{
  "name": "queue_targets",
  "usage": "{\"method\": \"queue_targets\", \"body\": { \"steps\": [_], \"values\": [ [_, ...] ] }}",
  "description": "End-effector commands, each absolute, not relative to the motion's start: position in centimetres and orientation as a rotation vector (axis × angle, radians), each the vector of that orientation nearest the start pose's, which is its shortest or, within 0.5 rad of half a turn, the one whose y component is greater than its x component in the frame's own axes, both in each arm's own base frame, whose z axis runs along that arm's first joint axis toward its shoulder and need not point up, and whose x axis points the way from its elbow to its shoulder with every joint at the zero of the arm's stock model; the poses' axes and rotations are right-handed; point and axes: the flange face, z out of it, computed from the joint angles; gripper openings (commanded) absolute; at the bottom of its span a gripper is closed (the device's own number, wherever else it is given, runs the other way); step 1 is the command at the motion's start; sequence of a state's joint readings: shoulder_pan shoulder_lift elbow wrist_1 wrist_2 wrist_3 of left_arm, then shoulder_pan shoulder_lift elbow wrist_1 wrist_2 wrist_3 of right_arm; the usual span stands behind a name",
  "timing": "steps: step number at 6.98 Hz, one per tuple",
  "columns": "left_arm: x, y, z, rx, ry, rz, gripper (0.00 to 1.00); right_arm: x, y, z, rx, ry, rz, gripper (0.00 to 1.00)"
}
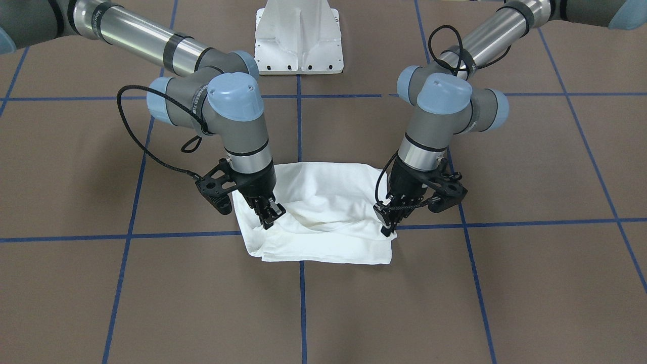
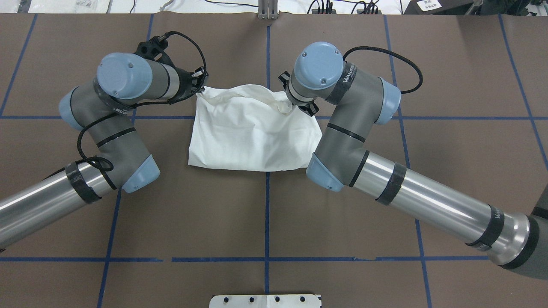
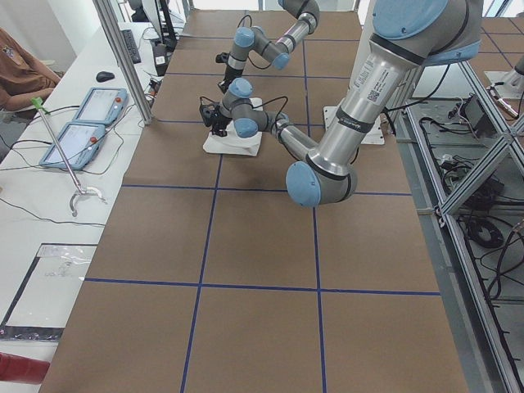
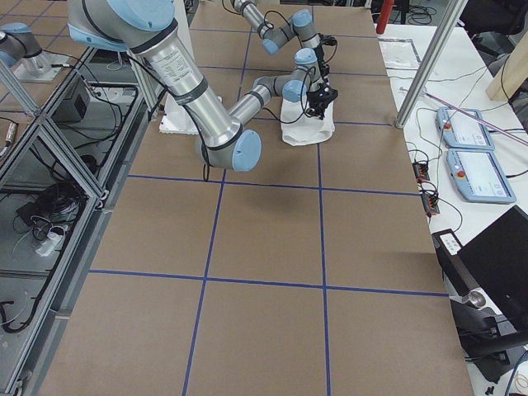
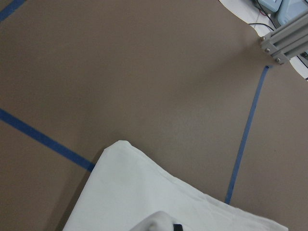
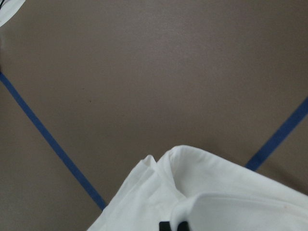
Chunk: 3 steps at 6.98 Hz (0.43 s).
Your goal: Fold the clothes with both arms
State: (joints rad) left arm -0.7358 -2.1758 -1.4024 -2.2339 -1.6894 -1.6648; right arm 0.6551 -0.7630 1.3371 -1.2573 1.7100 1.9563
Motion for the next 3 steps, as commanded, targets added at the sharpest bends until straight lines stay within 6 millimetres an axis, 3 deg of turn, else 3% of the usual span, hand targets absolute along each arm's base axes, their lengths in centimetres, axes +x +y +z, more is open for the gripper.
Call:
{"method": "queue_targets", "body": {
  "steps": [1, 2, 3],
  "values": [
    [42.2, -62.1, 32.3, 0.35, 1.089, -0.649, 1.0, -49.4, -62.2, 25.2, 0.045, -0.932, 0.776, 1.0],
    [41.1, -62.8, 32.3, 0.379, 1.077, -0.628, 1.0, -46.4, -63.6, 27.3, 0.032, -0.925, 0.727, 1.0],
    [40.2, -63.3, 32.4, 0.38, 1.075, -0.585, 1.0, -44.6, -64.6, 28.3, 0.057, -0.911, 0.7, 1.0]
  ]
}}
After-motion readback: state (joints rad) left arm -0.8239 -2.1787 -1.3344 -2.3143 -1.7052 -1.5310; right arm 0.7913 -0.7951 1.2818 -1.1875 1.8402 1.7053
